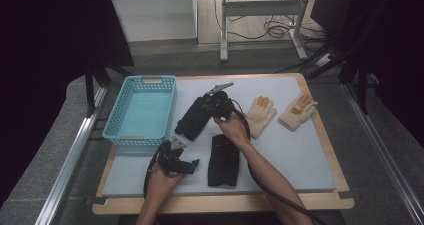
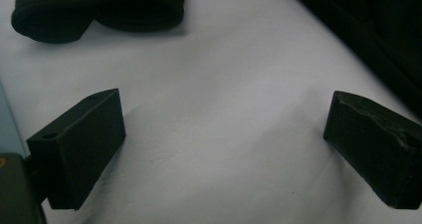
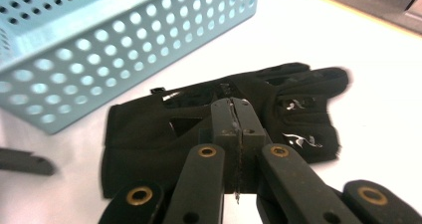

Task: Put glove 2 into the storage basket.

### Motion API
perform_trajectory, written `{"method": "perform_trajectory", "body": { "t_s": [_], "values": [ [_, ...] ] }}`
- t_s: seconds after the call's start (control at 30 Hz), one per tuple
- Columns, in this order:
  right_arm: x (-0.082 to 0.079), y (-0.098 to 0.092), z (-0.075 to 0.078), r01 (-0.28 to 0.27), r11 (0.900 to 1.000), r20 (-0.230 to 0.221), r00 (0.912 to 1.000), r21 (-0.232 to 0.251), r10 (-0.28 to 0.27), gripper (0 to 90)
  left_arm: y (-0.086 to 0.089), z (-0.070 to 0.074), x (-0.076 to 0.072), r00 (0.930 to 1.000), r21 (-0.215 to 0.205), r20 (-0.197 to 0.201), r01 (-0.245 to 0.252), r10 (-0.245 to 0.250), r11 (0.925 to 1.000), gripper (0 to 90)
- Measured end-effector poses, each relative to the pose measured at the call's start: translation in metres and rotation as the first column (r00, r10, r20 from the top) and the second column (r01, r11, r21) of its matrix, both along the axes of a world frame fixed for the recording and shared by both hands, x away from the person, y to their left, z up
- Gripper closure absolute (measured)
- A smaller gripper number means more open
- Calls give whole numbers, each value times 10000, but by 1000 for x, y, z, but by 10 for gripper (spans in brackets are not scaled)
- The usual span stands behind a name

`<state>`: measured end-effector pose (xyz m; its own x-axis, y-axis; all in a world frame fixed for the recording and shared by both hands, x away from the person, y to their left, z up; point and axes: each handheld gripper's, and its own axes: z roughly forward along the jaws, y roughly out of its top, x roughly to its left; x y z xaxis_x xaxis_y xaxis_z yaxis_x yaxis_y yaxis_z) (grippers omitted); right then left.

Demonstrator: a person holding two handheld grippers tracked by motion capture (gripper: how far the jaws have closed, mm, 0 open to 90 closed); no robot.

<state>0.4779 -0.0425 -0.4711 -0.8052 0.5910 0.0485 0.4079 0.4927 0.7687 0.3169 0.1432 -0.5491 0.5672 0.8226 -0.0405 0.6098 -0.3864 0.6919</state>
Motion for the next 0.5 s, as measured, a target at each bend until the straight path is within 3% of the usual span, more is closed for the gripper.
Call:
{"method": "perform_trajectory", "body": {
  "t_s": [0.13,0.27,0.3,0.33,0.37,0.43,0.47,0.5],
  "values": [
    [-6,-11,8,31,10000,61,10000,-2,-31,890,0,0,0,10000,4,-2,3,-3,10000,34],
    [-5,-17,-1,48,10000,-279,9996,-75,-50,885,0,0,0,10000,-1,0,-4,4,10000,34],
    [-2,-15,-13,134,9998,-424,9990,-114,-138,759,-1,0,0,10000,-73,17,-52,52,10000,34],
    [-2,-15,-13,134,9998,-424,9990,-114,-138,759,-1,0,0,10000,-73,17,-52,52,10000,34],
    [2,-8,-26,201,9994,-735,9971,-266,-220,648,0,0,0,10000,-8,-2,-9,9,10000,34],
    [4,-5,-32,277,9987,-728,9969,-418,-307,602,0,0,0,10000,-32,-1,-19,19,10000,34],
    [8,2,-42,473,9968,-619,9968,-641,-512,525,0,0,0,10000,-25,-1,-18,18,10000,34],
    [8,2,-42,473,9968,-619,9968,-641,-512,525,0,0,0,10000,-25,-1,-18,18,10000,34]
  ]
}}
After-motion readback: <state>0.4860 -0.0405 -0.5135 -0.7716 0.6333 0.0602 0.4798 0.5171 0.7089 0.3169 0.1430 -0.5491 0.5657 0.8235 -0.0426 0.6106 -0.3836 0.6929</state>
